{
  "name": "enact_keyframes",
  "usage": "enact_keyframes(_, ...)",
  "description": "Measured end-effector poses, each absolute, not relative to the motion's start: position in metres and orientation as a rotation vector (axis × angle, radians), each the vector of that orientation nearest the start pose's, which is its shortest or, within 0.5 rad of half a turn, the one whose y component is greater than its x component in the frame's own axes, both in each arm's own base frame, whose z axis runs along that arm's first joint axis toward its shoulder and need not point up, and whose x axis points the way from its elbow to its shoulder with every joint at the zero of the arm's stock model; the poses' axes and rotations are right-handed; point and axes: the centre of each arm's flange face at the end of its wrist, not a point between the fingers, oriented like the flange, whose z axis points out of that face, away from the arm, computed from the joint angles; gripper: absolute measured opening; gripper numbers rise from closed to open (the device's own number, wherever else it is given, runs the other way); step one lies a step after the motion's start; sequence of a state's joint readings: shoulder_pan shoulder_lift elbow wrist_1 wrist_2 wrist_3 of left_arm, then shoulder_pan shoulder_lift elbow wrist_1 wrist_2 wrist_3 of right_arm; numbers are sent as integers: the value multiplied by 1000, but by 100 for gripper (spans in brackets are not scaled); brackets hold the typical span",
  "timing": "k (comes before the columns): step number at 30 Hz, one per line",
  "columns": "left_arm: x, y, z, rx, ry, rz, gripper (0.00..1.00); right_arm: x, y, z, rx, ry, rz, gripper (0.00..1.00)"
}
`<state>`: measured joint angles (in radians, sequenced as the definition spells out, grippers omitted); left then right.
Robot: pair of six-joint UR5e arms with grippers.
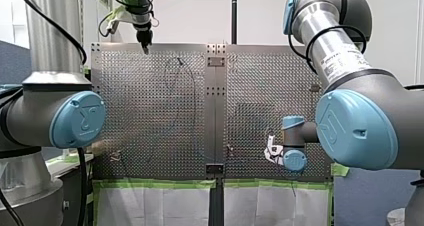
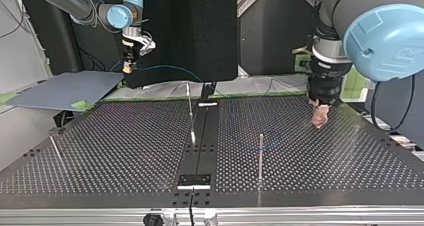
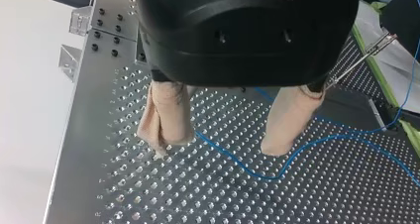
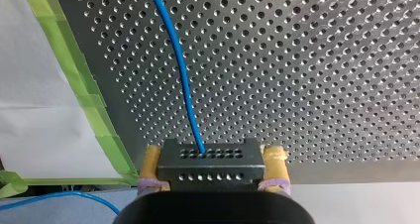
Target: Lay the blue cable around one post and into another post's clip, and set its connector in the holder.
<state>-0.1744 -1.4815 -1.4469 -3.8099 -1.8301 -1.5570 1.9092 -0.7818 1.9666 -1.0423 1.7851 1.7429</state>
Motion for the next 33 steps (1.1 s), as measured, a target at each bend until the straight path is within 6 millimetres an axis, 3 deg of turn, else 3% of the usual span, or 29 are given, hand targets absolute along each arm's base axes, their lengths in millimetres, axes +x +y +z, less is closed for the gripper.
enact_keyframes(16, 364, -173, 539, 16, 1987, 141, 100, 282, -463, -14, 1344, -1364, 1314, 18)
enact_keyframes(26, 367, -188, 510, 74, 1978, 34, 100, 285, -462, -14, 1347, -1358, 1318, 18)
enact_keyframes(33, 351, -198, 502, 84, 1934, -79, 100, 285, -462, -14, 1348, -1354, 1317, 18)
